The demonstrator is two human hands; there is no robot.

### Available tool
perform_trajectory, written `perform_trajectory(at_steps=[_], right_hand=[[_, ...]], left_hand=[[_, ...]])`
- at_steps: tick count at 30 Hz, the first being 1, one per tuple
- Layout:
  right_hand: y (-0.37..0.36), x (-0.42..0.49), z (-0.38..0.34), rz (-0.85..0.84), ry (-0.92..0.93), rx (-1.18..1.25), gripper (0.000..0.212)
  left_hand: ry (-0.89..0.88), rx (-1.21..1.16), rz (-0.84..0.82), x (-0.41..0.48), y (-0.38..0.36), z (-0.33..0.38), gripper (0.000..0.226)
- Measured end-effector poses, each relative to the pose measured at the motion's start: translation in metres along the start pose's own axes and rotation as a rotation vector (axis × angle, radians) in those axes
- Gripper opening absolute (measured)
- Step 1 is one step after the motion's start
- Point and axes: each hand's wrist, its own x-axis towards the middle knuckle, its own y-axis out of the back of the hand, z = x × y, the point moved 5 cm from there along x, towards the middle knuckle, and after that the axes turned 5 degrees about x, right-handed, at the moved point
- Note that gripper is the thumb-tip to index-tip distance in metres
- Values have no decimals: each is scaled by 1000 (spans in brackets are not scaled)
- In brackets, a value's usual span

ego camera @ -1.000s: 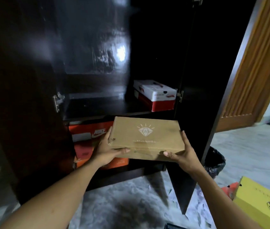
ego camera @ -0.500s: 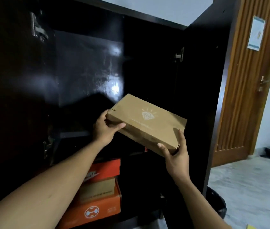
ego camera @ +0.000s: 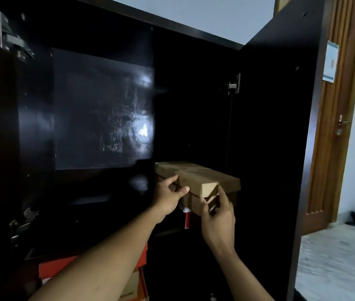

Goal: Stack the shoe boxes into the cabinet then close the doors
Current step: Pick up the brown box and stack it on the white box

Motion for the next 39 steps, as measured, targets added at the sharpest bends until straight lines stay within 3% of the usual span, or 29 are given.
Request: perform_trajectory(at_steps=[5,12,18,22,31,39], right_hand=[[-6,18,17,-101,-16,-39,60],[-27,51,32,-308,7,-98,62],[-51,76,53,-421,-45,-45,71],[-67,90,67,-518,-75,-208,76],[-74,99,75,-498,-25,-326,74],[-37,66,51,-498,-69,-167,63]], left_hand=[[19,-31,42,10,-10,-5,48],[-66,113,2,18,-25,-7,84],[-54,165,-12,45,-32,-17,68],[-38,194,43,60,-39,-27,63],[-58,289,92,70,-39,-34,58],[-73,373,-76,25,-24,-12,76]])
